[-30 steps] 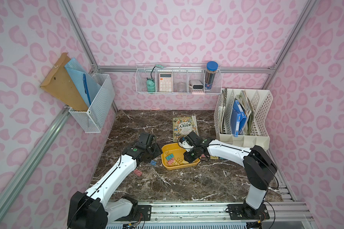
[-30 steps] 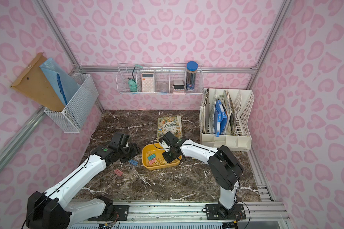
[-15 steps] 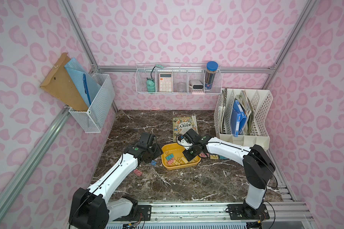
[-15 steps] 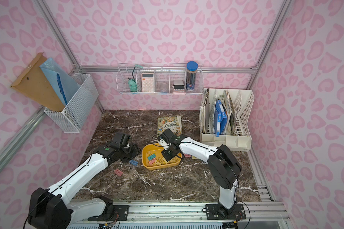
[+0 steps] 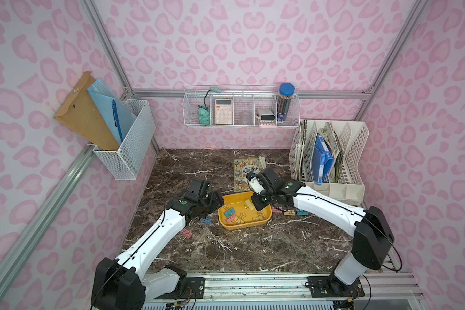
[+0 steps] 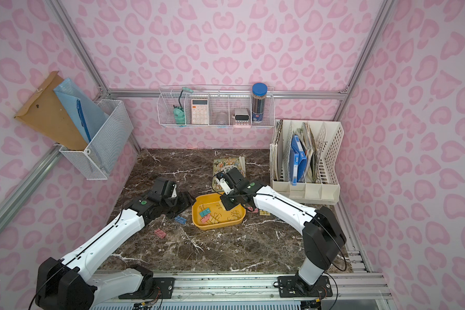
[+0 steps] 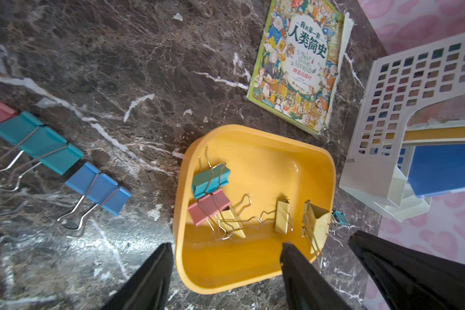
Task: Take out the binder clips from the storage box
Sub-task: Pick up the binder clip from the storage box, then place the binder clip at the center of the board.
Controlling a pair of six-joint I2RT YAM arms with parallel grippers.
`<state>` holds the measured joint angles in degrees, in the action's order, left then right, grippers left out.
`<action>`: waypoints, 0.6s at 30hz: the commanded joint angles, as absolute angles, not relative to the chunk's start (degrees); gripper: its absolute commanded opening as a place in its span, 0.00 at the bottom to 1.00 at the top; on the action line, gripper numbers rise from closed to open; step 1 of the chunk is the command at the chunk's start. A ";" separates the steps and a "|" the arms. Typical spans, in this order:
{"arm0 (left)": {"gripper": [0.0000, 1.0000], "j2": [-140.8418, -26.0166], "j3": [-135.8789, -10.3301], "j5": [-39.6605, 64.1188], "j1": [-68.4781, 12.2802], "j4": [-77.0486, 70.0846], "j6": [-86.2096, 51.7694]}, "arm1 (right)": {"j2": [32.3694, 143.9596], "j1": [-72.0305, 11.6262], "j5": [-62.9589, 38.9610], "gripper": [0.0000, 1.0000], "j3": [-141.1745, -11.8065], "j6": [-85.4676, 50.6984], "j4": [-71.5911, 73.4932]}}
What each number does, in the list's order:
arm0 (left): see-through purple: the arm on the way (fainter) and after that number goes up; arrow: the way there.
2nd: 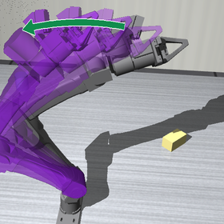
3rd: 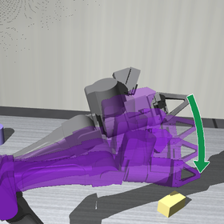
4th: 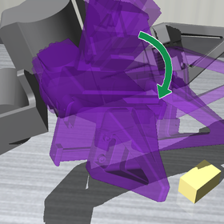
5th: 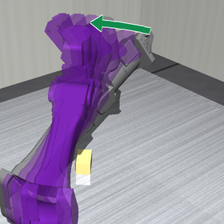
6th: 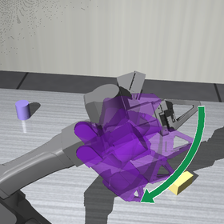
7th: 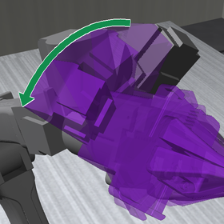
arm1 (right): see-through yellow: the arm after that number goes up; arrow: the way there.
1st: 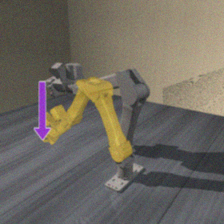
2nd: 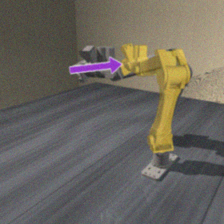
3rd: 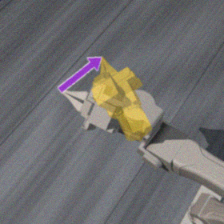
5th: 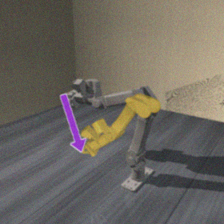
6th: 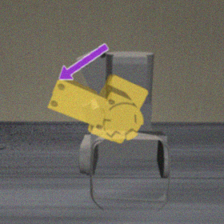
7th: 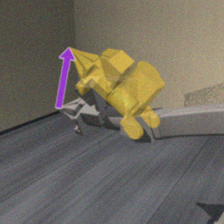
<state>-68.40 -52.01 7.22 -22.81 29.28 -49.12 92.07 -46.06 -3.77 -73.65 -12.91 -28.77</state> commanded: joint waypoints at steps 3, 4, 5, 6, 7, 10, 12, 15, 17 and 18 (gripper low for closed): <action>0.73 -69.27 -53.49 8.06 -25.69 25.87 -48.51 | 81.54 -43.48 0.34 0.00 -64.75 -22.78 -19.98; 0.73 -69.46 -53.59 7.88 -26.60 25.06 -48.51 | 78.66 -42.18 0.29 0.00 -61.71 -24.93 -18.17; 0.73 -69.92 -53.77 7.70 -27.54 24.35 -48.50 | 75.57 -40.71 0.27 0.00 -58.56 -27.39 -16.57; 0.73 -70.40 -53.98 7.32 -28.44 23.91 -48.44 | 72.79 -39.31 0.38 0.00 -55.48 -29.89 -15.00; 0.73 -71.07 -54.37 6.76 -29.41 23.50 -48.28 | 69.49 -37.59 0.34 0.00 -51.50 -33.01 -12.58; 0.73 -73.76 -55.90 5.27 -32.21 22.85 -47.82 | 59.57 -33.23 1.68 0.00 -39.65 -41.97 -6.50; 0.73 -75.38 -57.19 3.97 -33.77 22.67 -47.31 | 54.52 -31.60 3.57 0.00 -34.45 -46.29 -5.53; 0.73 -77.72 -58.86 2.45 -35.77 22.73 -46.94 | 47.90 -30.58 6.63 0.00 -28.79 -54.19 -6.37; 0.73 -78.84 -59.25 1.94 -36.25 22.42 -47.08 | 44.92 -30.86 6.88 0.00 -24.60 -60.69 -5.59; 0.73 -79.19 -59.24 1.74 -36.30 22.34 -47.26 | 44.01 -31.28 7.03 0.00 -22.80 -63.72 -4.88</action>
